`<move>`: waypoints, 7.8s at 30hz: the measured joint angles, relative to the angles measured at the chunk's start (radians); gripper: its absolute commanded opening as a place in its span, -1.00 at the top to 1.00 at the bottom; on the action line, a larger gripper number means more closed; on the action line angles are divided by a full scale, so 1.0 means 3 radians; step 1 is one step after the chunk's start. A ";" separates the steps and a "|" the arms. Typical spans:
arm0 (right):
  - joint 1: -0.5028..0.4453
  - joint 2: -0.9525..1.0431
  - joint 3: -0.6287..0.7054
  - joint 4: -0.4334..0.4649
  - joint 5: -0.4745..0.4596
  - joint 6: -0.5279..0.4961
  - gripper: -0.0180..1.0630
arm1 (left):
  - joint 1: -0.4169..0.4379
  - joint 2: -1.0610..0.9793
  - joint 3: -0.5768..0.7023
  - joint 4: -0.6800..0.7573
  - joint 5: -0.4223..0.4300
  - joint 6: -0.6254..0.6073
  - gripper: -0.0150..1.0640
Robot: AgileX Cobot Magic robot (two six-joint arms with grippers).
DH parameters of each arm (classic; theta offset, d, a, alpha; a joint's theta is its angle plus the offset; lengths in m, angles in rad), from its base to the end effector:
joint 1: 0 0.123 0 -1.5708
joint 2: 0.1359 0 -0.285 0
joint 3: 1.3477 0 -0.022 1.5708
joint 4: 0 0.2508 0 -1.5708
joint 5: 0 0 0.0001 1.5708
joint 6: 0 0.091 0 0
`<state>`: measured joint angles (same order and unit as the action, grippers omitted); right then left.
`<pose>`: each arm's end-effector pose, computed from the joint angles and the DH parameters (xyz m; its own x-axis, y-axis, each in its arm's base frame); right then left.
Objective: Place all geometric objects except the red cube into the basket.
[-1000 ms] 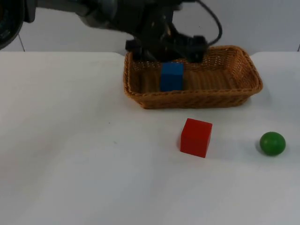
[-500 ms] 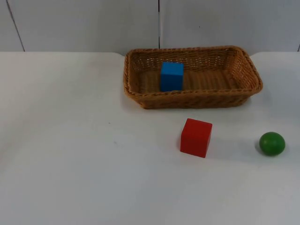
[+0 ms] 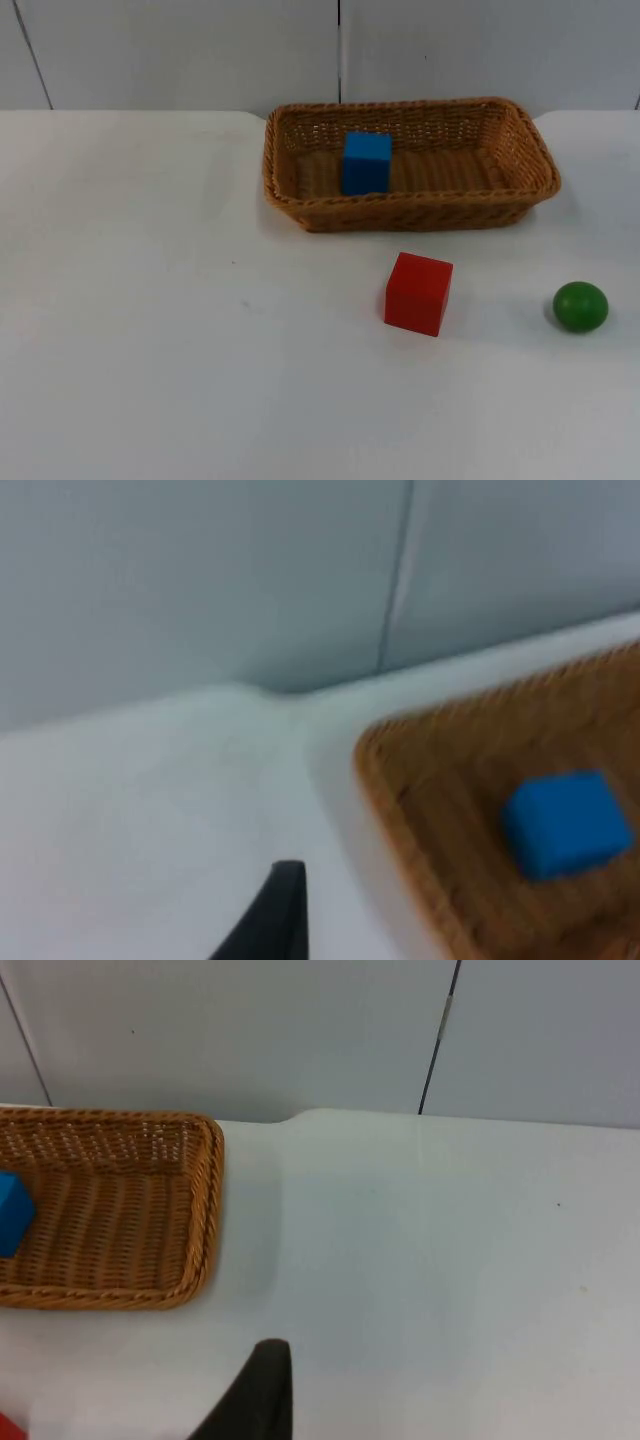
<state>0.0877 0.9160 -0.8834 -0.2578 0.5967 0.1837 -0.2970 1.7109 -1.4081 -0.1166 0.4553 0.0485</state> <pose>0.1861 0.0033 0.3608 -0.5015 -0.0749 -0.8619 0.0211 0.9949 -0.0988 0.3798 -0.1211 0.3087 -0.6101 0.1279 -0.7819 0.2968 0.9519 -0.0758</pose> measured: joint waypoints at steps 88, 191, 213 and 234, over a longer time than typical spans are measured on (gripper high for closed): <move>0.0594 0.2762 0.0328 0.0747 -0.1694 -0.0843 0.94 | 0.0250 -0.1468 0.1257 0.0936 -0.0054 -0.0760 -0.97; 0.0705 0.3380 -0.2639 0.0812 -0.0415 -0.0798 -0.96 | 0.0250 -0.1468 0.1257 0.0936 -0.0062 -0.0772 -0.97; 0.0927 0.1164 -0.0370 0.0798 -0.1385 -0.0839 -0.95 | 0.0250 -0.1468 0.1257 0.0936 0.0033 -0.0772 -0.97; -0.0445 0.0516 -0.0465 0.0811 -0.0777 -0.0588 -0.96 | 0.0263 -0.1570 0.0901 0.1172 0.0015 -0.1148 -0.97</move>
<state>-0.0459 1.0709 -1.0228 -0.0146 0.3635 0.0072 -0.2182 1.2399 -1.1378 0.2350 0.4598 -0.2960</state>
